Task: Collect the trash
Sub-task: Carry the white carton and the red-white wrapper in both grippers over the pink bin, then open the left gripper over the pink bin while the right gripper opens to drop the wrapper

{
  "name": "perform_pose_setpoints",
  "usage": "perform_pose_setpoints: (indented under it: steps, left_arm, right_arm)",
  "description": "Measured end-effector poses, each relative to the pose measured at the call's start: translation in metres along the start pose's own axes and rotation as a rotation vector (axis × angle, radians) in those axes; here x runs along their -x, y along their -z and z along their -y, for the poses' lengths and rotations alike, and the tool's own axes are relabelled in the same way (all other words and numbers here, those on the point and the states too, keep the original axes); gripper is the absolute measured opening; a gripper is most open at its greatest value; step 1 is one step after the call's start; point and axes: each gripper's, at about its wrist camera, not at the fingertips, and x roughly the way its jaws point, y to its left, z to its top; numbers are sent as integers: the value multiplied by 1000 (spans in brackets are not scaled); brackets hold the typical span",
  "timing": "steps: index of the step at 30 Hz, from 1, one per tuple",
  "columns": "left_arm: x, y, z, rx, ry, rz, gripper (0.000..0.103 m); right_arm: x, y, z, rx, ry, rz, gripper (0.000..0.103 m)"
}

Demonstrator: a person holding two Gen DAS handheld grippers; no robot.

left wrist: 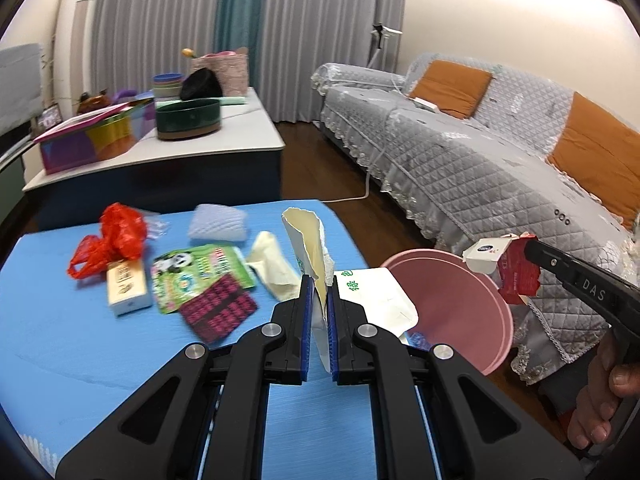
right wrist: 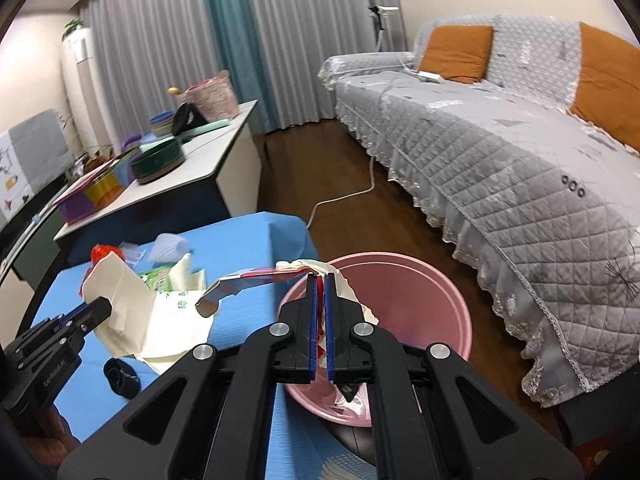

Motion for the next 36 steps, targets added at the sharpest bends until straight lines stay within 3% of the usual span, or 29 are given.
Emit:
perform_pose_setpoints:
  steps: [13,36]
  left_arm:
    - [-29,-5,45,-45,76,-37,7]
    - [-82,-4,93,-96,131,-102,7]
  right_arm:
    - [-4,-6,40,-100,35,0,3]
    - [-20,-13,58,-161,59,2,3]
